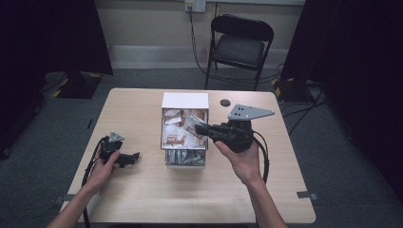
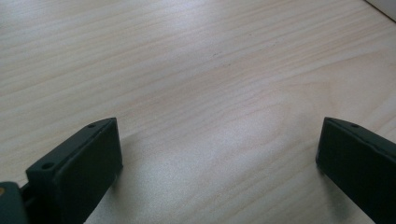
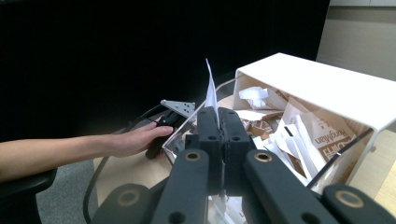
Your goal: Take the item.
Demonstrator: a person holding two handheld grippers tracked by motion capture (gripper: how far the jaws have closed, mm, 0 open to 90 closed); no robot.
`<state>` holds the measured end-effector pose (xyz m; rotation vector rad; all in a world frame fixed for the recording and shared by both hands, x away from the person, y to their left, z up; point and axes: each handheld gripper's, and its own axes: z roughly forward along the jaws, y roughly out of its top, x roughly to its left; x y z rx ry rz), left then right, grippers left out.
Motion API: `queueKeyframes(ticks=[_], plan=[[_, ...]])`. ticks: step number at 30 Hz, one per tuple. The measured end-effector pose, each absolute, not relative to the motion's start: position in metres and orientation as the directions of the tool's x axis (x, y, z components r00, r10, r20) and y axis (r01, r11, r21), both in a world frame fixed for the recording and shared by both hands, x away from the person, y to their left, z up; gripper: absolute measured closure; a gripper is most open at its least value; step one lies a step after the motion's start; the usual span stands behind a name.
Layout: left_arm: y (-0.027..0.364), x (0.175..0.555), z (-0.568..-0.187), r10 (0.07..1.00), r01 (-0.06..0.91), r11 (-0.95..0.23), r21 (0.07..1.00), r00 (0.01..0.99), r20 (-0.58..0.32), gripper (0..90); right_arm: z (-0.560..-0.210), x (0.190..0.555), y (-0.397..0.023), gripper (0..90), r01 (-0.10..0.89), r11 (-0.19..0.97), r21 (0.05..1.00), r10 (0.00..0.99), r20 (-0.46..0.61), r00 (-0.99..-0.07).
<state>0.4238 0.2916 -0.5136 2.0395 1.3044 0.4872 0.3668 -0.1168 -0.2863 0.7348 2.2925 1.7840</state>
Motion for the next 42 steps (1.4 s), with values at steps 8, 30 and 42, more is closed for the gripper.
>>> queueKeyframes(ticks=[8, 30, 42], plan=[[0.292, 0.424, -0.514, 0.9, 0.654, -0.287, 0.7, 0.434, -0.037, 0.0, -0.276, 0.36, -0.122, 89.3, 0.273, 0.152, 0.95, 0.464, 0.175, -0.868], [0.291, 0.424, -0.514, 0.902, 0.655, -0.279, 0.703, 0.43, -0.043, 0.0, -0.269, 0.359, -0.157, 89.3, 0.28, 0.134, 0.951, 0.548, 0.164, -0.82], [0.291, 0.424, -0.514, 0.902, 0.654, -0.279, 0.703, 0.43, -0.042, 0.0, -0.273, 0.363, -0.174, 89.3, 0.29, 0.113, 0.95, 0.605, 0.166, -0.779]])
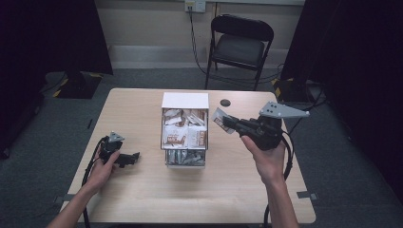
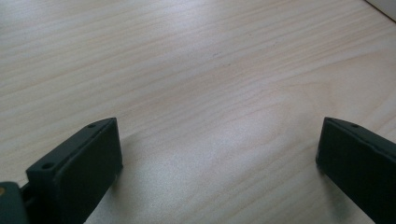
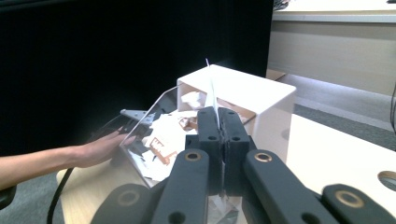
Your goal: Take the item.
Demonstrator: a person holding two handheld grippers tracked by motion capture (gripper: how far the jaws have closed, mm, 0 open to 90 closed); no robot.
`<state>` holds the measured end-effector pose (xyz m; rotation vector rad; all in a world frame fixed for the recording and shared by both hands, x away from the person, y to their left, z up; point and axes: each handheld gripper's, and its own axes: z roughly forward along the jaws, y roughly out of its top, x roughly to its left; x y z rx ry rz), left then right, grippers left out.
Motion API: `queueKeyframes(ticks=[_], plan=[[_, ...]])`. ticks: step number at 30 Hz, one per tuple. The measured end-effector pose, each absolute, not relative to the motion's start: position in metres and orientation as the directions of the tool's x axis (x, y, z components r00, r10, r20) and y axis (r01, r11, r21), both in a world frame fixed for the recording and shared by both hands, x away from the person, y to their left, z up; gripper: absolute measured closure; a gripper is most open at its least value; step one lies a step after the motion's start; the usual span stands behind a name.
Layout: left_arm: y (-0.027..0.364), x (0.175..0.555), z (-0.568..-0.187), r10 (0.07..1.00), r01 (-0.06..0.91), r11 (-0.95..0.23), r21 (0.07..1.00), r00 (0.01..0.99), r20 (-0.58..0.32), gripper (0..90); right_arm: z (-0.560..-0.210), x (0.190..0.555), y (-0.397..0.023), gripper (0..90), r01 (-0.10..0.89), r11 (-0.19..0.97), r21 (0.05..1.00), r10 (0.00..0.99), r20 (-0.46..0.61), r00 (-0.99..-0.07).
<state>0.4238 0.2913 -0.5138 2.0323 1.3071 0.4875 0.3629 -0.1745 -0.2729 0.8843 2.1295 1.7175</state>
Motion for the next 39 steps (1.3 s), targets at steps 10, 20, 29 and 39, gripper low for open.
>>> queueKeyframes(ticks=[10, 20, 29, 39], plan=[[0.291, 0.423, -0.514, 0.902, 0.653, -0.276, 0.705, 0.429, -0.044, 0.0, -0.285, 0.371, -0.187, 89.4, 0.326, 0.131, 0.936, 0.653, 0.166, -0.739], [0.291, 0.423, -0.514, 0.902, 0.653, -0.277, 0.705, 0.43, -0.044, 0.0, -0.298, 0.379, -0.19, 89.4, 0.344, 0.157, 0.926, 0.667, 0.157, -0.728], [0.291, 0.424, -0.514, 0.902, 0.653, -0.277, 0.704, 0.43, -0.044, 0.0, -0.319, 0.386, -0.191, 89.4, 0.379, 0.175, 0.909, 0.674, 0.17, -0.719], [0.291, 0.424, -0.514, 0.901, 0.654, -0.281, 0.703, 0.433, -0.042, 0.0, -0.339, 0.397, -0.19, 89.4, 0.424, 0.202, 0.883, 0.687, 0.181, -0.704]])
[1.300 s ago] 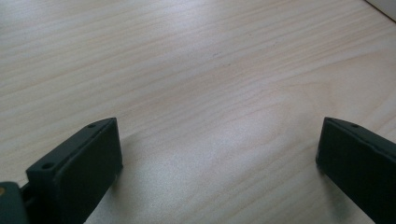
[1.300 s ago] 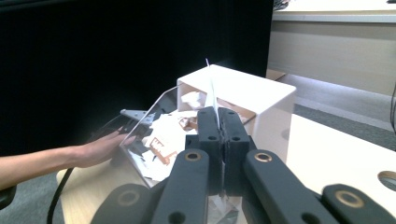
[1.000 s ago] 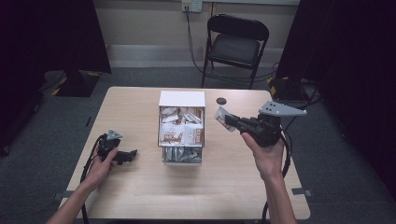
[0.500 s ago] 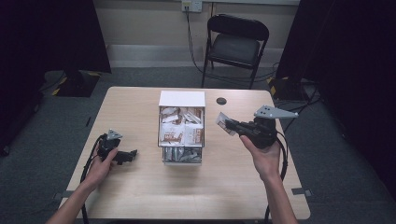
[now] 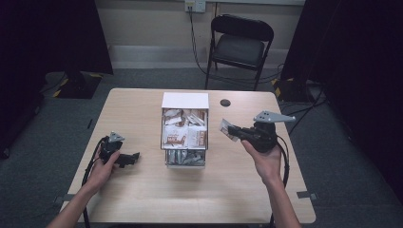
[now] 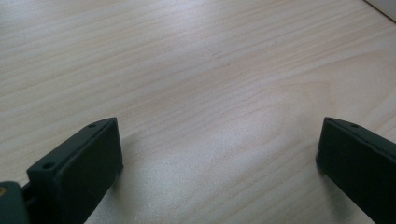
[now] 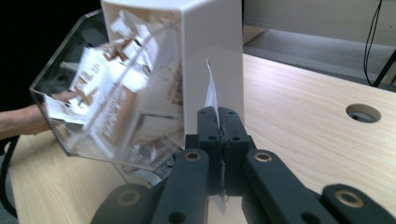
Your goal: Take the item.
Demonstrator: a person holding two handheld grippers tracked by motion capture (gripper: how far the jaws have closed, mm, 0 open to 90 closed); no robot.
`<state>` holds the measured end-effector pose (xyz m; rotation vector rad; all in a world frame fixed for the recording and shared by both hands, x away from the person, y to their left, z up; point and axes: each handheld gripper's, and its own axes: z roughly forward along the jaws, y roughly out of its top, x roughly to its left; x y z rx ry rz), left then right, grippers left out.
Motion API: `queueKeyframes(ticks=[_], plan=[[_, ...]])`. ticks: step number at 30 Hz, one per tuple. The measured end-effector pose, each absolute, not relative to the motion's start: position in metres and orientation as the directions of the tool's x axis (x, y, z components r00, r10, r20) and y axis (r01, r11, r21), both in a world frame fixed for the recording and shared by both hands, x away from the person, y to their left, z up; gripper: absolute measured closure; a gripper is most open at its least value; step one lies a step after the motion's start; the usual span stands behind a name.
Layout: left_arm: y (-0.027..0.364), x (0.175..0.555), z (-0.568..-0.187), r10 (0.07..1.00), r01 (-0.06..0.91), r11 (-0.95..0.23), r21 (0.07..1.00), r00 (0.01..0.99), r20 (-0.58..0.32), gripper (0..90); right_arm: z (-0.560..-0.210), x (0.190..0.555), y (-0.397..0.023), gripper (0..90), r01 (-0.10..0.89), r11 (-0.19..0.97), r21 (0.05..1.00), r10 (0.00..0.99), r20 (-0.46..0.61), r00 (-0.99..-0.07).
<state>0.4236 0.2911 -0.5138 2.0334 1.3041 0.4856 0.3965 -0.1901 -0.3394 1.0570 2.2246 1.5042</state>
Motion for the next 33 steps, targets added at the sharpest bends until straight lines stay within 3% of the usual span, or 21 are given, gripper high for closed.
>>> queueKeyframes(ticks=[33], plan=[[0.291, 0.424, -0.514, 0.9, 0.653, -0.282, 0.702, 0.434, -0.042, 0.0, -0.424, 0.431, -0.18, 89.3, 0.566, 0.26, 0.782, 0.688, 0.261, -0.677]])
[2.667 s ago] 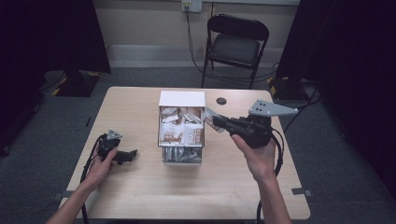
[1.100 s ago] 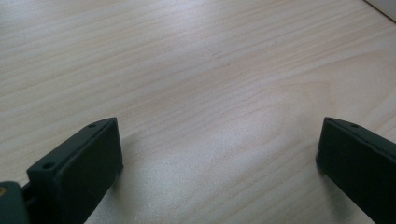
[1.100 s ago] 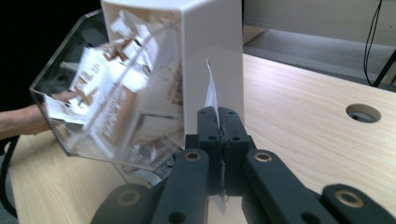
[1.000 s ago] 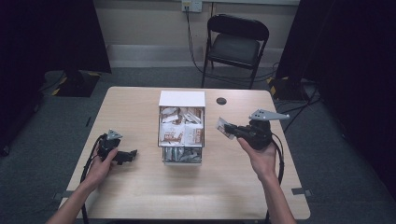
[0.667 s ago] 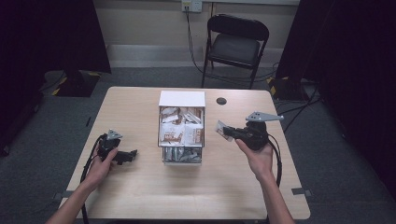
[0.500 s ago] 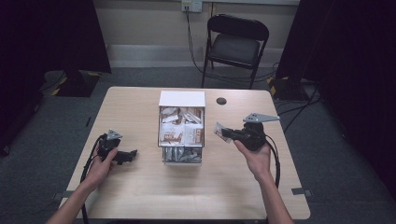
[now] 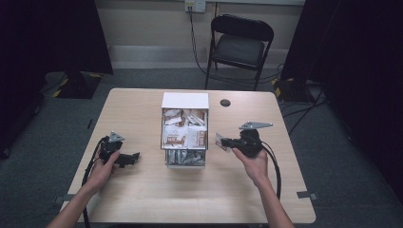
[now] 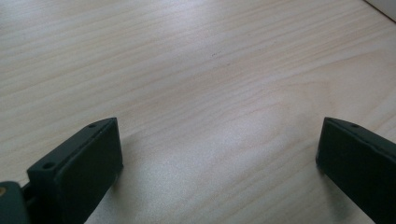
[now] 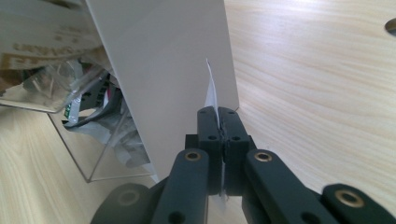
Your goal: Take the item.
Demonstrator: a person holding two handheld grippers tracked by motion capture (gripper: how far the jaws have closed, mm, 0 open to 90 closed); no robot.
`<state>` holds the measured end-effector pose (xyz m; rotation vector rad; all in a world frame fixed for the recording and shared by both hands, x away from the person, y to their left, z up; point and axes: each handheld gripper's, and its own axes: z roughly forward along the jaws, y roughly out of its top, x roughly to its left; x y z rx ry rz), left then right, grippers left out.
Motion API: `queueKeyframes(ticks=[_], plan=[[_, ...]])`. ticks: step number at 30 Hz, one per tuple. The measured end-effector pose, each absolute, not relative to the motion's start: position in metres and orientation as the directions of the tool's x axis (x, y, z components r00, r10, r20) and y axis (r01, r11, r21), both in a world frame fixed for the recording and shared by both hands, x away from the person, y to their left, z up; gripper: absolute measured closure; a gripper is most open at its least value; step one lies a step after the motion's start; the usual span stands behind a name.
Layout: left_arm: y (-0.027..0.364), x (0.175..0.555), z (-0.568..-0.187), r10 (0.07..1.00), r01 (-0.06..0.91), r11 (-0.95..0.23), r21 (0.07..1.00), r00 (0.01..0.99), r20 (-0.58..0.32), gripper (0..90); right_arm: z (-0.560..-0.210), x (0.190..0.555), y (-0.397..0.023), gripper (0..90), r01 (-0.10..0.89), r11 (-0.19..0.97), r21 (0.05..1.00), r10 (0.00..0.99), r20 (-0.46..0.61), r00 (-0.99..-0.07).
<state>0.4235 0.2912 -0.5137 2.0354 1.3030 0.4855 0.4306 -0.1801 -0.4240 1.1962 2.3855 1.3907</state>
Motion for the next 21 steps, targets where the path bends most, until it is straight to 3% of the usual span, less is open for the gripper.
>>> queueKeyframes(ticks=[21], plan=[[0.291, 0.423, -0.514, 0.9, 0.655, -0.283, 0.701, 0.435, -0.043, 0.0, -0.465, 0.442, -0.168, 89.3, 0.618, 0.291, 0.731, 0.701, 0.277, -0.658]])
